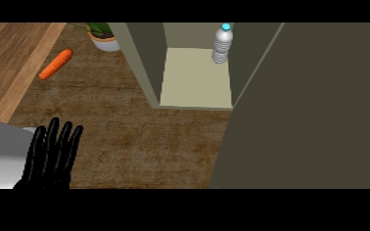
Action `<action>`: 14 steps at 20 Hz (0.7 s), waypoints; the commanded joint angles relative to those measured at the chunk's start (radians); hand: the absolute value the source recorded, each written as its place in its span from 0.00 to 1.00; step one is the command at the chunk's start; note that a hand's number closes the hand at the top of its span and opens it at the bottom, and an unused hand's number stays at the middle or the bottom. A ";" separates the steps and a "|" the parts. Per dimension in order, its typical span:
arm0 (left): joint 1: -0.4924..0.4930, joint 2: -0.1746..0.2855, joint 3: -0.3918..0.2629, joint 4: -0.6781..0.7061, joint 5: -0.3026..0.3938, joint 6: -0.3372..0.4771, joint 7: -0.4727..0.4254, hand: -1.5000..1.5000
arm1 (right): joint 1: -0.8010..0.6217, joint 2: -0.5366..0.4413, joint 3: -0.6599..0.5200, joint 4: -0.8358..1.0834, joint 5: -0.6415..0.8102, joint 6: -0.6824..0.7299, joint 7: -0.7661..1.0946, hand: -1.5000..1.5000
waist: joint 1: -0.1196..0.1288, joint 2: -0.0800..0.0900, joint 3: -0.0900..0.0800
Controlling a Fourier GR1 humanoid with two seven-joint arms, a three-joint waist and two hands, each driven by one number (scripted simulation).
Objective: Pick up the bottled water, place it into the cabinet and close the cabinet
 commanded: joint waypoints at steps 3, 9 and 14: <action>0.062 0.027 0.022 -0.017 0.027 -0.065 -0.033 0.00 | -0.184 0.096 0.198 0.035 0.154 -0.149 0.103 1.00 | 0.009 0.001 -0.002; 0.069 0.036 0.044 -0.013 0.044 -0.082 -0.030 0.00 | -0.317 0.094 0.195 0.098 0.145 -0.205 0.138 1.00 | 0.012 0.007 -0.002; 0.051 0.050 0.079 -0.001 0.064 -0.115 -0.034 0.00 | -0.379 0.092 0.169 0.122 0.104 -0.192 0.163 1.00 | 0.022 0.018 -0.003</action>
